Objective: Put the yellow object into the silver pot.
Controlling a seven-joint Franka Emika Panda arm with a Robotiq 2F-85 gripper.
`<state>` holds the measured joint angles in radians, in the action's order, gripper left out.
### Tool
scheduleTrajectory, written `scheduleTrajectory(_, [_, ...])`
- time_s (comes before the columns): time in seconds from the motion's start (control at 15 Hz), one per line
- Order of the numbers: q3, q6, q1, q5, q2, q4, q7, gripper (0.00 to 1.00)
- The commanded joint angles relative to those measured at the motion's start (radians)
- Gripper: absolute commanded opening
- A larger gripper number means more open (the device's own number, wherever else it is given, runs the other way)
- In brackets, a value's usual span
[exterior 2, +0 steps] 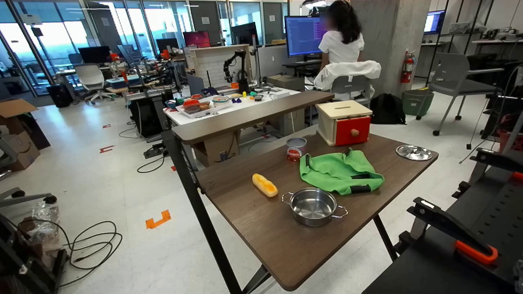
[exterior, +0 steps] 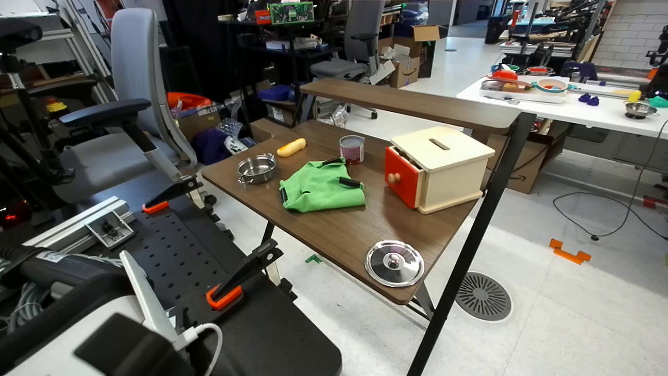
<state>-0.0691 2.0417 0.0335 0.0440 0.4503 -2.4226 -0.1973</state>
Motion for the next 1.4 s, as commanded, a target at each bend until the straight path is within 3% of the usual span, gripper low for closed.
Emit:
scheduleTrajectory(0.0, [0.024, 0.055, -0.004, -0.014, -0.043, -0.029, 0.025, 1.00])
scheduleTrajectory(0.33, [0.089, 0.265, 0.020, -0.013, -0.170, -0.102, 0.073, 1.00])
scheduleTrajectory(0.53, [0.150, 0.451, 0.021, -0.046, -0.290, -0.124, 0.182, 1.00])
scheduleTrajectory(0.73, [0.199, 0.595, 0.013, -0.164, -0.445, -0.098, 0.351, 1.00])
scheduleTrajectory(0.93, [0.195, 0.623, 0.042, -0.275, -0.613, -0.009, 0.519, 1.00])
scheduleTrajectory(1.13, [0.151, 0.612, 0.113, -0.337, -0.761, 0.108, 0.631, 1.00])
scheduleTrajectory(1.33, [0.114, 0.600, 0.187, -0.307, -0.908, 0.259, 0.675, 1.00])
